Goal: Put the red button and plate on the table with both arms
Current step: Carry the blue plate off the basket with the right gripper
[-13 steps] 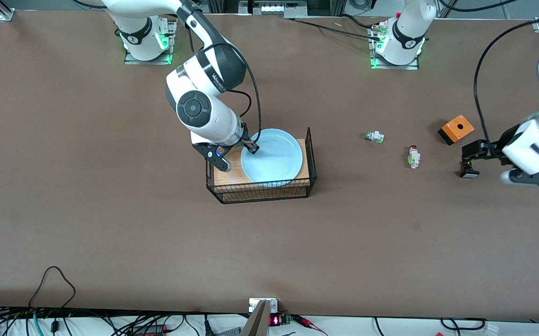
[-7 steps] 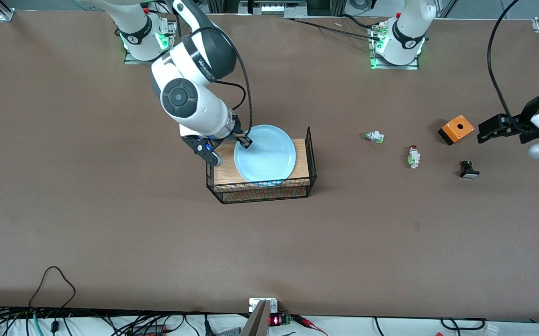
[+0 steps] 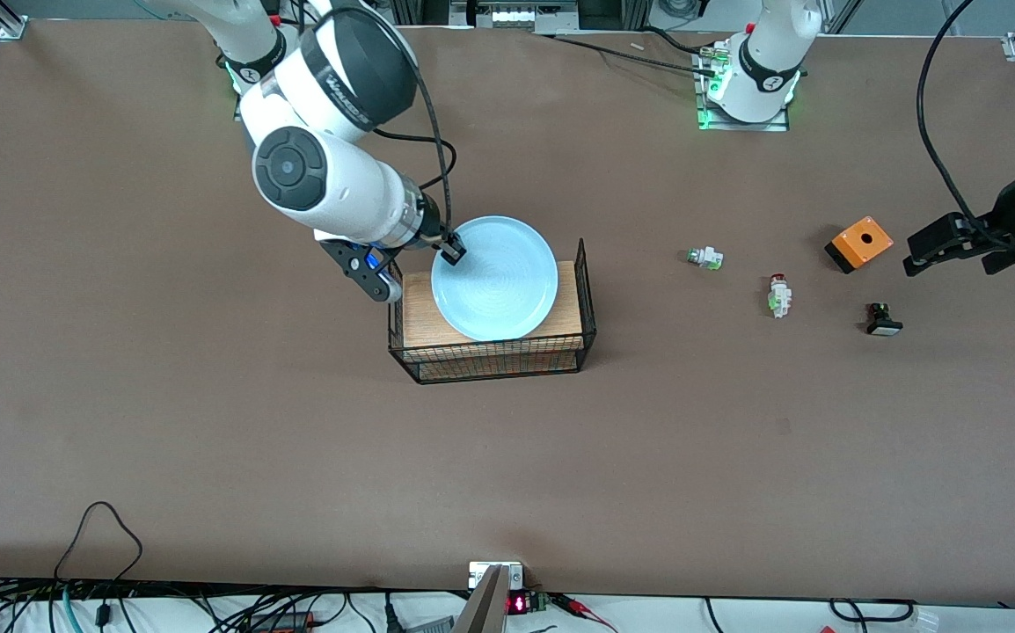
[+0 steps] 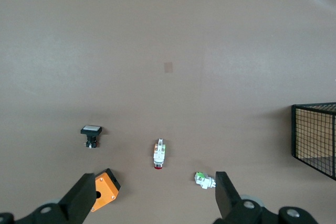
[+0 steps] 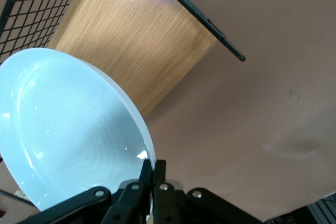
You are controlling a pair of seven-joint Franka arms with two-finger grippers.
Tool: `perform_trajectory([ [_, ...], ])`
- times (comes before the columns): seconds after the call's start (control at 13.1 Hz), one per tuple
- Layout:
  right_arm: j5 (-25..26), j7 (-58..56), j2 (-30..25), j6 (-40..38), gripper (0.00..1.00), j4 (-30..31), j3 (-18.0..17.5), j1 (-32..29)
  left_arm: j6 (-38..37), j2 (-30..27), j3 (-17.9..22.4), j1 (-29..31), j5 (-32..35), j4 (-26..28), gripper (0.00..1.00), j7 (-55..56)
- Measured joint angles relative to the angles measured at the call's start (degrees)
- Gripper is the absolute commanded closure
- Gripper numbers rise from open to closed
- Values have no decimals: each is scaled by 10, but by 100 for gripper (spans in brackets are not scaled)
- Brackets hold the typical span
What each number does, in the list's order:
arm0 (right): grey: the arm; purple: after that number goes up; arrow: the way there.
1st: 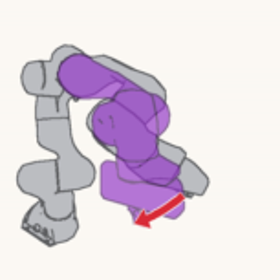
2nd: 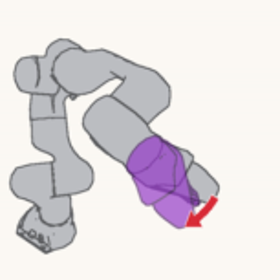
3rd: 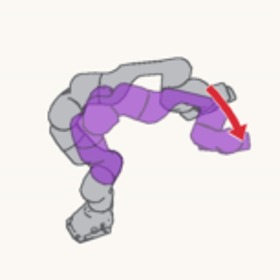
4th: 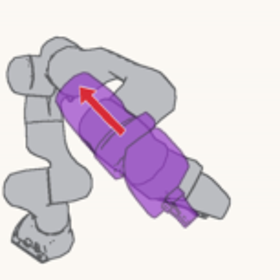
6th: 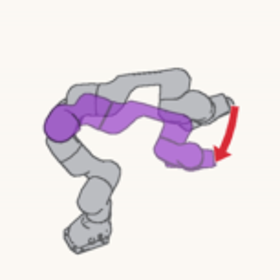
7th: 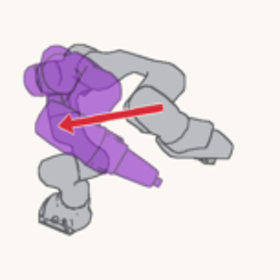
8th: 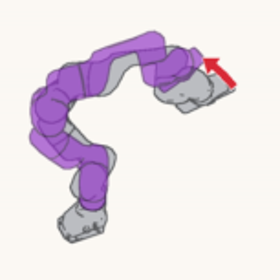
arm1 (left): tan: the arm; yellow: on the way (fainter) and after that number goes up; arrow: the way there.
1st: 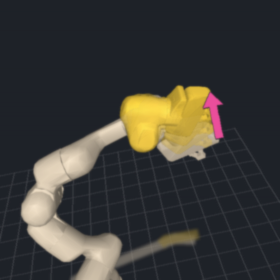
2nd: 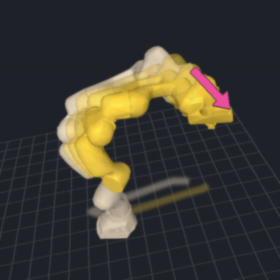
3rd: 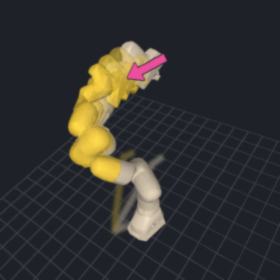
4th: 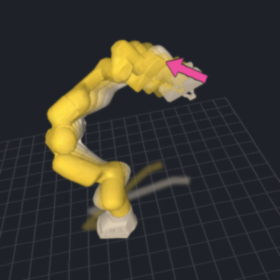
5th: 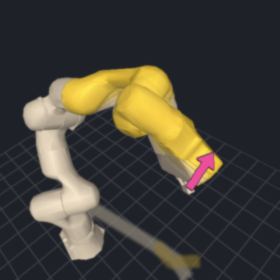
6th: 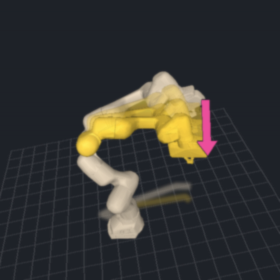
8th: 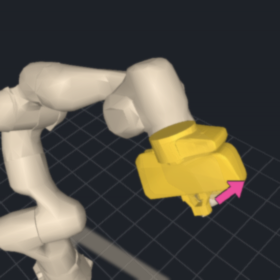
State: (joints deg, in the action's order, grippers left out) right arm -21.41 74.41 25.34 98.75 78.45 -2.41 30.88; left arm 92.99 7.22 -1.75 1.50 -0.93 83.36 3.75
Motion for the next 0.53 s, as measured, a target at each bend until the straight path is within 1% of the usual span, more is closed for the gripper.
perform_trajectory([
  [0.38, -4, 2, -30, -52, 100, -10, 1, -22, -2, -1, 0, 0, 0, 5, 0, 4],
  [0.53, -4, -22, -42, -86, 100, -10, 2, -40, -9, -1, 0, 0, 0, 6, 0, 4],
])
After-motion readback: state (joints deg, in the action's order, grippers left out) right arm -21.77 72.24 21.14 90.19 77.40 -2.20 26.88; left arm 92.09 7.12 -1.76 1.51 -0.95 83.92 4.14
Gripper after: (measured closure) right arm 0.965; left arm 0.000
